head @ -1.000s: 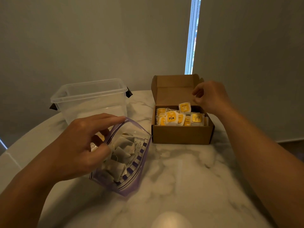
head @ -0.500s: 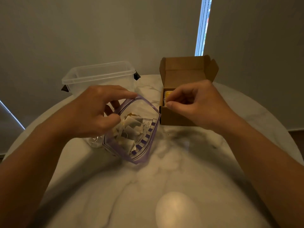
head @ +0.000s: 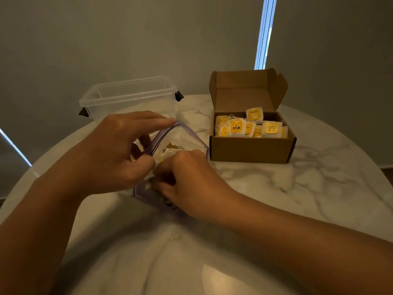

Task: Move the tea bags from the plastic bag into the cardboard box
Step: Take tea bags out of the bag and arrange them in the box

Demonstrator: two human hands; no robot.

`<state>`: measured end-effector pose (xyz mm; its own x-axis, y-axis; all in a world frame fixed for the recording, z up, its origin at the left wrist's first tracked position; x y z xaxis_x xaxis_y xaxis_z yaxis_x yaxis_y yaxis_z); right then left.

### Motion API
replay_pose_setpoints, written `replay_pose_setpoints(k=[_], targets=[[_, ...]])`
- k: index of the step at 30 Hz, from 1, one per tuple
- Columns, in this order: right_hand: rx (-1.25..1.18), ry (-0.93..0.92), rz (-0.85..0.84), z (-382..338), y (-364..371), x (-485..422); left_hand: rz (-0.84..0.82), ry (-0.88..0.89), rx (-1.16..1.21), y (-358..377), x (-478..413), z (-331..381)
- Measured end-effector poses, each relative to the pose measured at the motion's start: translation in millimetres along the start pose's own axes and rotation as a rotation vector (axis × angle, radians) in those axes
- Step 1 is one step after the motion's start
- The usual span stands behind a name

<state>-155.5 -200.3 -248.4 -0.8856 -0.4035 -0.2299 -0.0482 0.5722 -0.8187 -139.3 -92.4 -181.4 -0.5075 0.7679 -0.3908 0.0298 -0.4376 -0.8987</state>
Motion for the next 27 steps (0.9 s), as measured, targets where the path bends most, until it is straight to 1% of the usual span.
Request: replay_pose_setpoints(k=[3, 5, 9, 11, 13, 18, 20, 27], targets=[[-0.1, 0.022, 0.05, 0, 5, -4, 0.022, -0.014, 0.018, -1, 1, -1], [-0.155, 0.073, 0.059, 1, 5, -5, 0.021, -0.009, 0.013, 0, 1, 0], [-0.187, 0.138, 0.102, 4, 9, -14, 0.017, -0.016, 0.011, 0, 1, -1], [-0.218, 0.168, 0.091, 5, 13, -16, 0.019, -0.019, 0.009, 1, 0, -2], [-0.252, 0.18, 0.099, 5, 13, -15, 0.02, -0.022, 0.012, 1, 0, -3], [-0.264, 0.174, 0.196, 9, -8, -2, 0.027, -0.026, 0.04, 1, 1, -2], [-0.227, 0.174, 0.192, 12, -17, 9, 0.035, -0.037, 0.048, 0, 0, -2], [-0.185, 0.202, 0.051, 19, -41, 23, 0.018, -0.034, 0.054, 2, -1, 0]])
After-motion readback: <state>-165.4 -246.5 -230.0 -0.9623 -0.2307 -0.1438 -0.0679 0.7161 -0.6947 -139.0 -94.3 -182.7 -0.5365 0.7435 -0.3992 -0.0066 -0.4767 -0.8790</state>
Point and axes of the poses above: each hand's wrist, its own x-axis away from the middle knuckle, its own y-axis out of the palm, z = x × y, the point moved 5 cm from there along -x, towards the middle knuckle, and after that the axes turned 7 degrees about -z, right-handed, at the moved point
